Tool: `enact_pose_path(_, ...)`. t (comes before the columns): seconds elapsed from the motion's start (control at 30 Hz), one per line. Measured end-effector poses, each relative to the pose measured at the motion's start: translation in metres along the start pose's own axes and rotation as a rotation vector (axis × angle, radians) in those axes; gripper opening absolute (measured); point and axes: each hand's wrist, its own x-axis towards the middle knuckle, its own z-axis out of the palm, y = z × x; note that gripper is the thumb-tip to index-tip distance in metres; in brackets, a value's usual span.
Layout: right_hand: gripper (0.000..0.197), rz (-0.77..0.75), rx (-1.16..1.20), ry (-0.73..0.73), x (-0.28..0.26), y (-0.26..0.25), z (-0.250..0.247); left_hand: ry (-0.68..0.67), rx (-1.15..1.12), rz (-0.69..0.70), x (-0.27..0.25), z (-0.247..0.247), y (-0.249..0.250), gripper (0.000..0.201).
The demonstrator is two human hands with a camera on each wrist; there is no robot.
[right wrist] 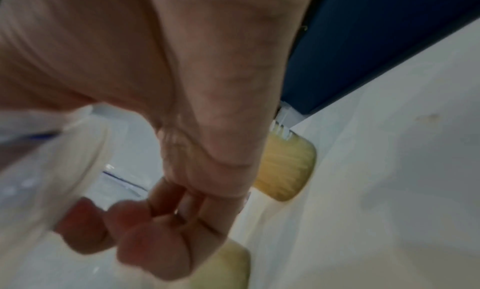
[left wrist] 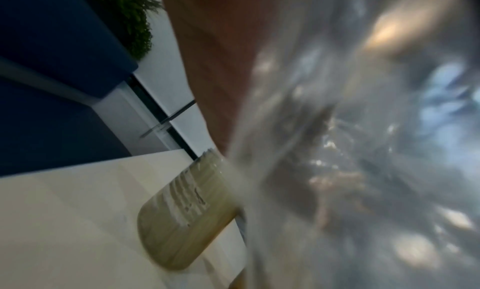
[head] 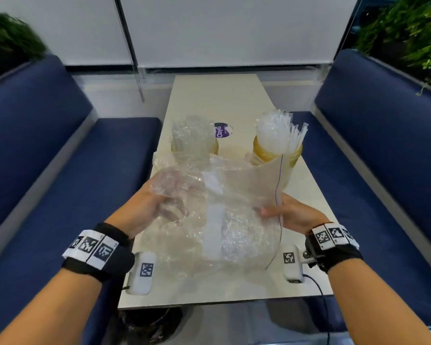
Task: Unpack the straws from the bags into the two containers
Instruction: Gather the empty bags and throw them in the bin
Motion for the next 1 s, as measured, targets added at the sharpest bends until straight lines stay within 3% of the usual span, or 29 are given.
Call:
enact_pose_path(0.1,0.047,-0.022,-0.027,-0.059,0.006,-0.004,0.02,-0.001,-0.015,0.057,-0.012,-0.008,0.005,0.041)
enact_pose_path(0.2,0.051,-0.01,0.147,-0.12,0.008,-0.006,0.036,0.006,0.011,0.085,-0.02,-0.016,0.008,0.035)
enact_pose_path(0.27,0.048,-0.027,0.141,-0.161,0.01,-0.005,0.044,0.03,0.035,0.074,-0.022,-0.021,0.009,0.034)
enact_pose_path(0.37,0.037,-0.176,-0.034,-0.018,0.016,-0.003,0.053,0.059,0.067,0.078,-0.025,-0.027,0.012,0.033)
enact_pose_path(0.47,0.05,-0.308,-0.045,0.133,0.019,-0.002,0.054,0.008,0.028,-0.022,-0.034,-0.031,0.012,0.054)
enact_pose_path(0.5,0.055,-0.332,-0.032,0.16,0.018,-0.003,0.052,0.0,0.036,-0.048,-0.037,-0.031,0.01,0.049)
enact_pose_path(0.57,0.058,-0.326,0.052,0.176,0.015,-0.004,0.048,0.046,0.067,-0.04,-0.039,-0.031,0.003,0.036)
enact_pose_path(0.67,0.043,-0.272,0.203,0.145,0.006,-0.006,0.036,0.132,0.05,0.054,-0.04,-0.032,-0.003,0.036)
enact_pose_path(0.77,0.026,-0.317,-0.055,0.155,-0.001,-0.011,0.026,0.16,0.009,0.09,-0.042,-0.03,-0.002,0.041)
enact_pose_path(0.83,0.023,-0.43,-0.176,0.149,-0.003,-0.016,0.023,0.155,-0.005,0.047,-0.044,-0.025,0.0,0.023)
enact_pose_path(0.87,0.029,-0.488,-0.191,0.131,-0.003,-0.019,0.021,0.152,-0.025,0.026,-0.045,-0.024,0.0,0.019)
enact_pose_path(1.0,0.064,-0.563,-0.294,0.159,-0.002,-0.015,0.014,0.081,-0.227,-0.097,-0.046,-0.021,0.006,0.046)
